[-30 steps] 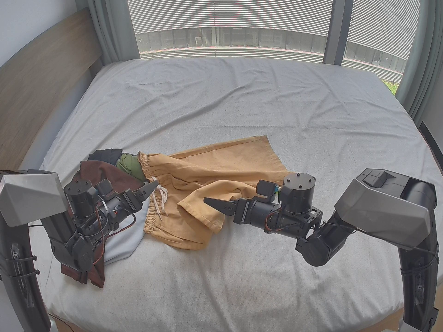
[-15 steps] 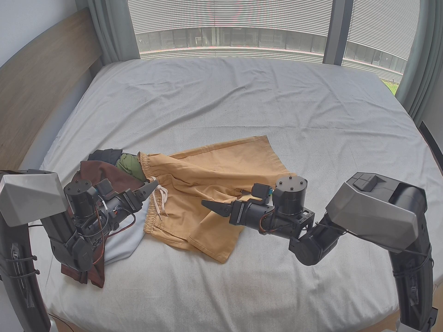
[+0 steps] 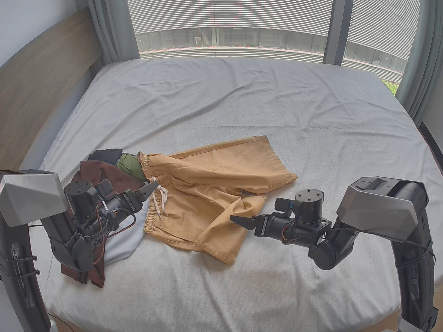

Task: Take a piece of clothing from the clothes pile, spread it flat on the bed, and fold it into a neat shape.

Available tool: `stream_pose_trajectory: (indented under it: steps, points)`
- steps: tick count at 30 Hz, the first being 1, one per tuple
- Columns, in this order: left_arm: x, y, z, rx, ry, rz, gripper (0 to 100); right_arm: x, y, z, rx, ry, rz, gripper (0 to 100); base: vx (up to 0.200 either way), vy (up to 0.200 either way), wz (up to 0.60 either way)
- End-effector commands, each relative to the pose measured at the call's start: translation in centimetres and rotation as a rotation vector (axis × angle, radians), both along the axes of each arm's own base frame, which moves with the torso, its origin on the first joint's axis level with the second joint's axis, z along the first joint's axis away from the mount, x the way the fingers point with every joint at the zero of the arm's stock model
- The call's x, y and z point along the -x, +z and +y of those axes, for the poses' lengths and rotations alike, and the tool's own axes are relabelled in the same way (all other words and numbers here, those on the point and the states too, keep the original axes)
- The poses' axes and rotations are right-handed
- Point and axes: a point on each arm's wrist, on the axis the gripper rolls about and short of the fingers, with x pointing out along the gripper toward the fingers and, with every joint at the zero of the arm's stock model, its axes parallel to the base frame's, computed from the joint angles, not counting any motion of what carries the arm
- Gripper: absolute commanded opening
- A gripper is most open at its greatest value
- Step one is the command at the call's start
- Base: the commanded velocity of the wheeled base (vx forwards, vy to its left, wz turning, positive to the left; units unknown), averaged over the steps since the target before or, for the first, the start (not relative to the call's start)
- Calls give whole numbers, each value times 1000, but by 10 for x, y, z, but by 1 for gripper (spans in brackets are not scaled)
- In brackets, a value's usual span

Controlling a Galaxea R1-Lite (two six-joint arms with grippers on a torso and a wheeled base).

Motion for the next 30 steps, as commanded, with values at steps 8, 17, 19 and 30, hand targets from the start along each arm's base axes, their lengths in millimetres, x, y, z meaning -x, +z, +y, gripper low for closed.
stream_pose_trajectory:
  steps: [8, 17, 19, 30]
  points:
    - [0, -3, 0, -1, -1, 8, 100, 5, -10, -18, 29, -26, 1, 100, 0, 0, 0]
    - [-1, -3, -1, -1, -2, 8, 100, 0, -51, -9, 86, 4, 18, 100, 0, 0, 0]
    - [-1, -4, -1, 0, -2, 10, 100, -4, -53, -8, 85, 5, 13, 100, 0, 0, 0]
    - [-1, -5, -1, -1, -2, 15, 100, -13, -49, -5, 64, 0, -28, 0, 0, 0, 0]
